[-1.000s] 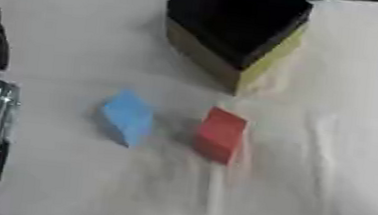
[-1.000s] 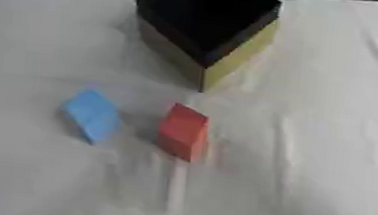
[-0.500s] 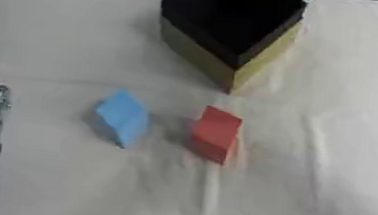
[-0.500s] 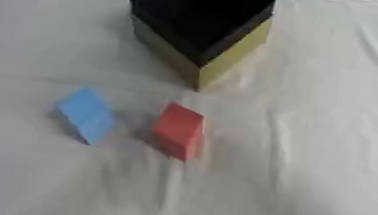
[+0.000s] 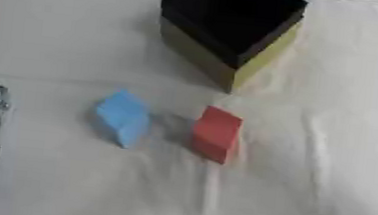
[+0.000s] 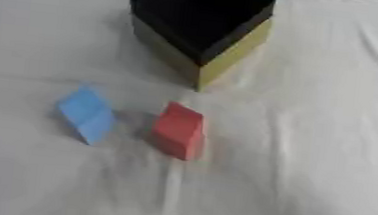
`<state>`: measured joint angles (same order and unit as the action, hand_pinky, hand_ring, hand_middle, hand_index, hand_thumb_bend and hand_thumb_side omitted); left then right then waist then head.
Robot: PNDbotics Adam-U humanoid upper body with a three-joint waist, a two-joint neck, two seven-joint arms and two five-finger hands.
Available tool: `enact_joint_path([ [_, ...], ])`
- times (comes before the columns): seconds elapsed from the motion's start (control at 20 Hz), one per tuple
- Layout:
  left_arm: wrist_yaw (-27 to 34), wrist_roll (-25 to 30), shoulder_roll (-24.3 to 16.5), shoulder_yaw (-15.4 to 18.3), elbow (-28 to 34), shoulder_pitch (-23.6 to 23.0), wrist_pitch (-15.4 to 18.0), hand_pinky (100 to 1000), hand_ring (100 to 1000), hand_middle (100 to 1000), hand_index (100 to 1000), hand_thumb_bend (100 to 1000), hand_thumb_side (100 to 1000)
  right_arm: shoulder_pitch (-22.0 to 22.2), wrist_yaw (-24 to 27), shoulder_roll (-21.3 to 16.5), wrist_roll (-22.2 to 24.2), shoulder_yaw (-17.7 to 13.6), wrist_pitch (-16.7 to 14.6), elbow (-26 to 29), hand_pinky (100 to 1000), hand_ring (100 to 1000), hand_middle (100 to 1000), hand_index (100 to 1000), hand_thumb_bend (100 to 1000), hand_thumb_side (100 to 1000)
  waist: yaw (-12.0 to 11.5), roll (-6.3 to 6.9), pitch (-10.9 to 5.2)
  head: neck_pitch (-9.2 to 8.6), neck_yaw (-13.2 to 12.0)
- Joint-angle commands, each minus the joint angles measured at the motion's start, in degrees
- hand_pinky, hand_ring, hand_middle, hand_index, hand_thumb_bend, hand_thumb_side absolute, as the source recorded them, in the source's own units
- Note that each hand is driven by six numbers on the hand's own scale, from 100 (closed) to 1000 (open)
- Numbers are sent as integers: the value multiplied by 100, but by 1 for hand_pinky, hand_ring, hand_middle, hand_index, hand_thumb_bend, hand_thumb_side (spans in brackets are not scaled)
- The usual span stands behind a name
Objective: Pick up objects on the table and place them in the box.
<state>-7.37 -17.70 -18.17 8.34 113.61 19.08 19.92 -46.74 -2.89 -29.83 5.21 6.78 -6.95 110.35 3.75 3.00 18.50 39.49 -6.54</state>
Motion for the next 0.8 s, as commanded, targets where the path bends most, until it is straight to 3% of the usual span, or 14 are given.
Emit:
enact_joint_path([
  [0.05, 6, 40, -115, -3, 98, 6, -13, 694, 716, 680, 724, 112, 878, -304, -238, -344, 203, 187, -163, 41, 828, 839, 806, 819, 100, 868, -40, -64, -166, 62, 43],
  [0.35, 43, 113, -125, -50, 98, 25, -15, 694, 716, 679, 723, 110, 879, -1108, -736, -920, 700, 990, -630, -422, 820, 858, 818, 840, 100, 889, -120, -96, -184, 48, 152],
  [0.8, 14, 128, -130, -47, 98, 10, -36, 694, 715, 678, 721, 104, 883, -2187, -1521, -371, 1486, 2266, -1101, -1670, 827, 875, 829, 867, 100, 896, -92, -93, -183, 46, 147],
])
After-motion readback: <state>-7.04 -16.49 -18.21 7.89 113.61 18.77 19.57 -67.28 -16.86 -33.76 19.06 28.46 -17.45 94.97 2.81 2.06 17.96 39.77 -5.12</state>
